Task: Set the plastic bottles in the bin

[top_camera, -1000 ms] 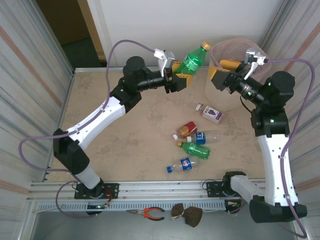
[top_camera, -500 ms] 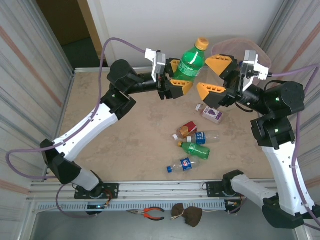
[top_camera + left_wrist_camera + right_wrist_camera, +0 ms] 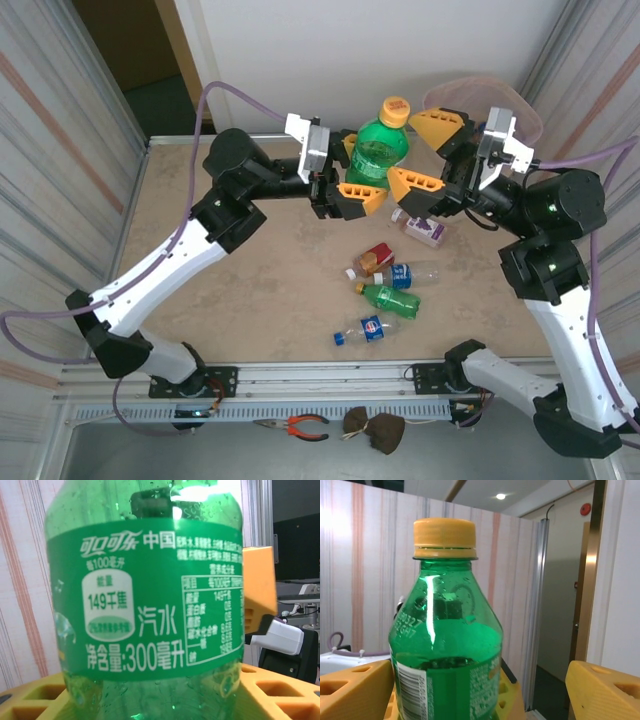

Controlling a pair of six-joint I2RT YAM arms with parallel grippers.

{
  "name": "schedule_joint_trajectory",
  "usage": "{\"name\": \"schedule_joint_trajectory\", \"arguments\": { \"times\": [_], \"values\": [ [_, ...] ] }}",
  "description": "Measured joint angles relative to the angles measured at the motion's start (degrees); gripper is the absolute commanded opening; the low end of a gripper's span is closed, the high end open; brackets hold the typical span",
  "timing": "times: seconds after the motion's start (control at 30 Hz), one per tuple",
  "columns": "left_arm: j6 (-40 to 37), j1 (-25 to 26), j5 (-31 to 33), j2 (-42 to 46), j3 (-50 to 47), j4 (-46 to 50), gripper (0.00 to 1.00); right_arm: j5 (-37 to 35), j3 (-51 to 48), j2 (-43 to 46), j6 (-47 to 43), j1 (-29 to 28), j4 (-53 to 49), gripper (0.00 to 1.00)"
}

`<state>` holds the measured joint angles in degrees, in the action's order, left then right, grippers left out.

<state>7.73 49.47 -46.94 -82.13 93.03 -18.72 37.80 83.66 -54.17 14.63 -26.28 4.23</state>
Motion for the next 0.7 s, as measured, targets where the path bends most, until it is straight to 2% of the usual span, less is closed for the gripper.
{"name": "schedule_joint_trajectory", "arguments": {
  "times": [0.3,0.7],
  "values": [
    [-0.92,0.87,-4.28,0.5,0.61,0.48,0.47,11.74,5.6,-4.0,-0.15,-1.6,-4.66,0.85],
    [-3.3,1.29,-3.15,0.72,1.25,4.26,0.48,14.29,6.6,-5.75,-1.92,-3.76,-7.72,0.66]
  ]
}}
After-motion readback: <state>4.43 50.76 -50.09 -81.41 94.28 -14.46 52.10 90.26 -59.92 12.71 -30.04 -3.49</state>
